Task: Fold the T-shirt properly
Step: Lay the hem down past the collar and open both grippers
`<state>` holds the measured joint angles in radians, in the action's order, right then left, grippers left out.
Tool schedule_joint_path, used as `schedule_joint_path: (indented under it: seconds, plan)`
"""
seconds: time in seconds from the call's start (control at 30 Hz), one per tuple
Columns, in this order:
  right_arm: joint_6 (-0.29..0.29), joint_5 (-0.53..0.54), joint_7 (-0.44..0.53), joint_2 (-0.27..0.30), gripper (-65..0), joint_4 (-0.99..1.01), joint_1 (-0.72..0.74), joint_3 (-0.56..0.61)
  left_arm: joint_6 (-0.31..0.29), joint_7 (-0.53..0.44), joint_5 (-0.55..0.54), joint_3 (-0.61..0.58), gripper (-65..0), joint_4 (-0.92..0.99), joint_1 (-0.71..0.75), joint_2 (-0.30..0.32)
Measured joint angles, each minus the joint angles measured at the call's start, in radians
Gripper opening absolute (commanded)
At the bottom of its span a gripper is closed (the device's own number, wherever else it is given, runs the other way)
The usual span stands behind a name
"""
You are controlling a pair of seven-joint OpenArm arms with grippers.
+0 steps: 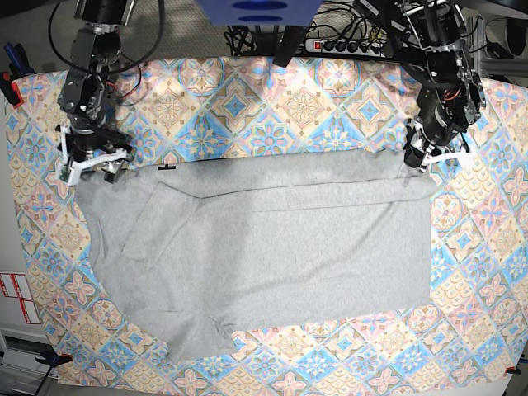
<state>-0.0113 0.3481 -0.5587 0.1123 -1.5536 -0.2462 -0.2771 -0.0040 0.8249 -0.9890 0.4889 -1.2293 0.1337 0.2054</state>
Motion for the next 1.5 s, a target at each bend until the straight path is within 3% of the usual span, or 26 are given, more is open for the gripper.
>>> schedule_joint_path:
  seconds: [0.17, 0.33, 0.67, 0.77, 1.07, 1.3, 1.5]
  plan:
    - [-0.005, 0.107, -0.057, -0.005, -16.4, 0.076, 0.041, -0.109, 0.0, 0.001, 0.0, 0.0, -65.0, 0.0, 0.008, 0.0]
    - [0.016, 0.233, -0.043, 0.002, -16.4, 0.179, 0.129, -0.107, -0.001, 0.003, -0.002, 0.0, -65.0, 0.0, 0.011, 0.0]
    - [0.008, 0.248, -0.027, 0.006, -17.4, 0.335, 0.224, -0.11, -0.003, 0.009, -0.003, 0.0, -65.0, 0.0, 0.011, 0.003]
    - [0.01, 0.255, -0.012, 0.008, -25.1, 0.379, 0.255, -0.113, -0.003, 0.009, -0.003, 0.0, -65.0, 0.0, 0.011, 0.003]
    - [0.006, 0.255, -0.027, 0.006, -64.4, 0.411, 0.269, -0.119, 0.0, 0.024, -0.001, -0.005, -65.0, -0.035, 0.051, 0.028]
    - [0.02, 0.27, -0.057, 0.013, -65.0, 0.31, 0.126, -0.239, 0.004, 0.046, 0.007, -0.008, -65.0, -0.146, 0.158, 0.055]
    - [0.017, 0.265, -0.066, 0.01, -65.0, 0.176, -0.047, -0.253, 0.001, 0.054, 0.002, -0.01, -65.0, -0.198, 0.257, 0.055]
